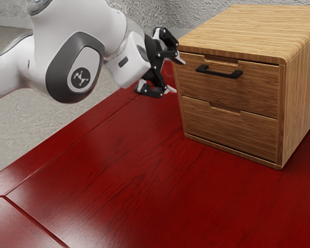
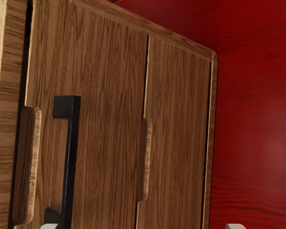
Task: Pull the drawer handle with one arm to open the drawer
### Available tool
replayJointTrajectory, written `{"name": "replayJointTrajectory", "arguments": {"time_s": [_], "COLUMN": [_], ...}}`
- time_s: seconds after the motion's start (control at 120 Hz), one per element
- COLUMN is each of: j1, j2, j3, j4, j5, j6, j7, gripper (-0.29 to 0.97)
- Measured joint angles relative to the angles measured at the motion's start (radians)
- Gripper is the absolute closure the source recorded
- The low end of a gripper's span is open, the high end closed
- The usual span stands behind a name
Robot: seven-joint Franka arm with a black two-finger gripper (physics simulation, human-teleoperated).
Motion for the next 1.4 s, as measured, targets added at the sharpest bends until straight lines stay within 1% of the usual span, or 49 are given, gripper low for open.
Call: {"name": "replayJointTrajectory", "arguments": {"time_s": [0.2,0.333,0.467,0.567,0.817,1.083,1.4], "j1": [-0.026,-0.047,-0.027,-0.016,-0.021,-0.022,-0.032], "j2": [0.104,0.193,0.246,0.290,0.418,0.475,0.511], "j3": [-0.013,-0.014,-0.009,-0.006,0.001,0.004,0.004], "j4": [0.074,0.163,0.199,0.259,0.413,0.434,0.475], "j5": [-0.025,-0.029,-0.030,-0.027,-0.023,-0.023,-0.028], "j6": [0.026,0.027,0.025,0.024,0.001,-0.019,-0.007], "j7": [0.091,0.132,0.165,0.186,0.227,0.256,0.273], "gripper": [0.31,0.32,0.33,0.34,0.35,0.37,0.62]}}
